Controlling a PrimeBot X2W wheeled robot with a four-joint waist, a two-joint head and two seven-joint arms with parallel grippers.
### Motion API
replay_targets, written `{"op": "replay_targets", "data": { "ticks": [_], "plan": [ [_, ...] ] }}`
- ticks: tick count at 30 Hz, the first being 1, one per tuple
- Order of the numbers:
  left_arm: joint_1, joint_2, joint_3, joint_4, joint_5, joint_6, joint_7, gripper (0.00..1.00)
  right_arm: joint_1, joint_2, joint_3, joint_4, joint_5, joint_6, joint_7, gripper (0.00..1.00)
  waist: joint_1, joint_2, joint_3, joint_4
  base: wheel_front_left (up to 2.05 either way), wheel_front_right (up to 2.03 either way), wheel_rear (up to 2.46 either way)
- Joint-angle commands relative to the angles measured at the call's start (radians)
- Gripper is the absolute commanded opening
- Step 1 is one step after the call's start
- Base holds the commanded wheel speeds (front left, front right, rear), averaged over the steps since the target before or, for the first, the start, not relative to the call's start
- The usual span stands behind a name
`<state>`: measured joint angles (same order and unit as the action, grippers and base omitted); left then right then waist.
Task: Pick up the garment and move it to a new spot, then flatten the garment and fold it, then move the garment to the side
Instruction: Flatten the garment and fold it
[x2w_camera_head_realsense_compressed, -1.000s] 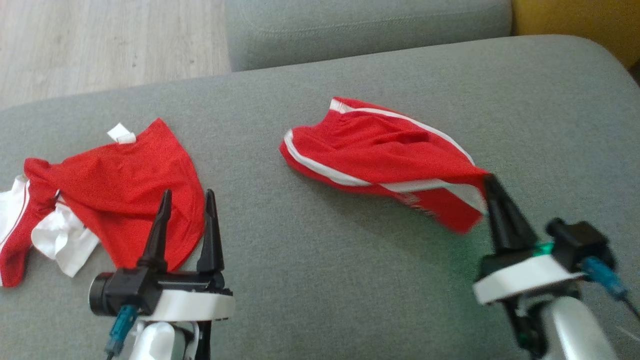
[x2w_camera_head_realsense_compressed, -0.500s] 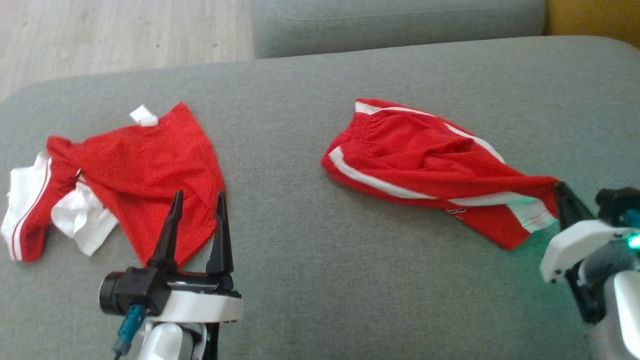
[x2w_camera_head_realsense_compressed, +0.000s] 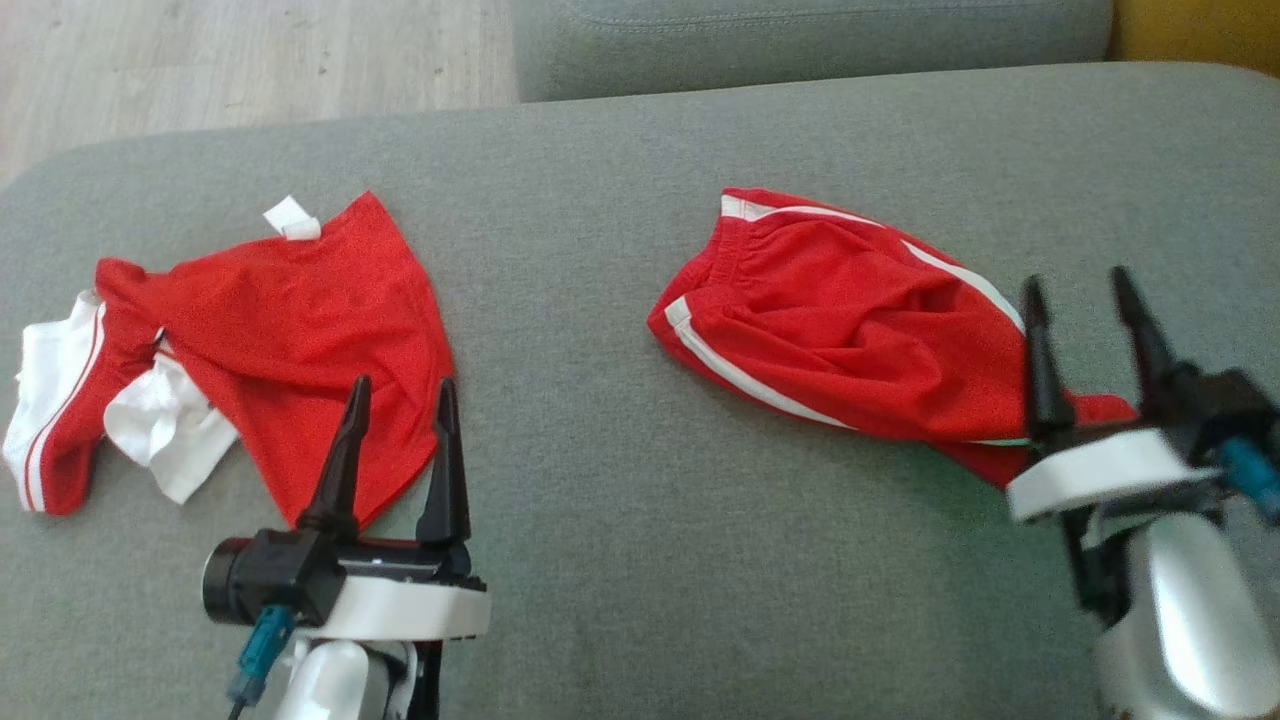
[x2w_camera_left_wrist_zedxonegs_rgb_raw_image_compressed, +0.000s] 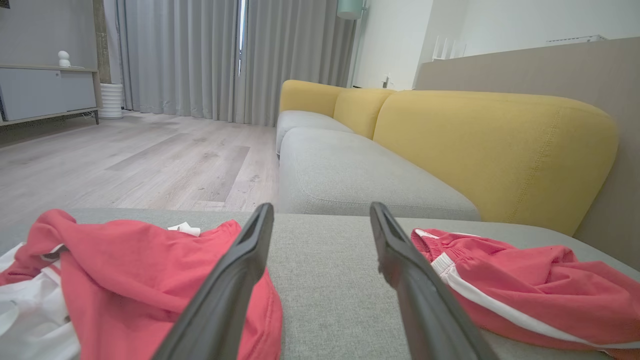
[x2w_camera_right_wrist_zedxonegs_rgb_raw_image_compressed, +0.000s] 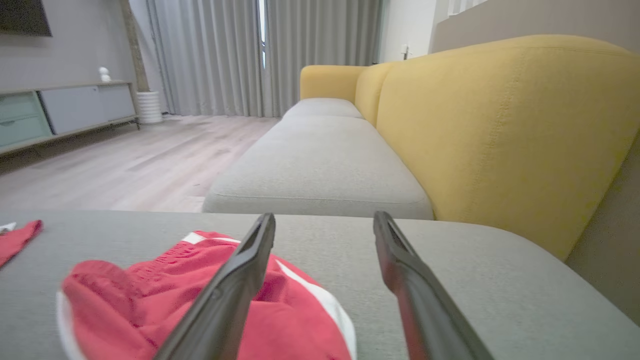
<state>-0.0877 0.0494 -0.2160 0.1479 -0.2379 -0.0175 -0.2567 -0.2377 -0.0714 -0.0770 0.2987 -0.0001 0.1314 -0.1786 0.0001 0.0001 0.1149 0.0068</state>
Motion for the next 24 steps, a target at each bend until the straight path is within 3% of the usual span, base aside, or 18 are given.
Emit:
{"op": "replay_targets", "data": {
  "ticks": [1, 11, 17, 24],
  "plan": [
    [-0.038, 0.001, 0.042, -0.036, 0.002, 0.001, -0.005, 1.0, 0.031, 0.01, 0.066, -0.056, 0.026, -0.001, -0.032, 1.0, -0.0001, -0.0001, -0.004, -0.007, 0.0, 0.0, 0.0],
    [-0.031, 0.001, 0.029, -0.038, 0.005, -0.005, -0.005, 1.0, 0.113, 0.021, 0.232, -0.083, 0.115, -0.001, -0.071, 1.0, -0.0001, -0.0001, -0.007, -0.024, 0.0, 0.0, 0.0],
    [-0.039, 0.001, 0.012, -0.039, 0.003, -0.004, -0.005, 1.0, 0.049, 0.02, 0.219, -0.082, 0.105, -0.001, -0.047, 1.0, -0.0001, -0.0001, 0.007, 0.001, 0.0, 0.0, 0.0],
    [-0.05, 0.001, -0.007, -0.035, -0.011, 0.002, -0.005, 1.0, -0.104, -0.014, 0.133, 0.002, 0.079, -0.001, 0.126, 1.0, -0.0001, -0.0001, 0.038, 0.048, 0.0, 0.0, 0.0]
  ]
}}
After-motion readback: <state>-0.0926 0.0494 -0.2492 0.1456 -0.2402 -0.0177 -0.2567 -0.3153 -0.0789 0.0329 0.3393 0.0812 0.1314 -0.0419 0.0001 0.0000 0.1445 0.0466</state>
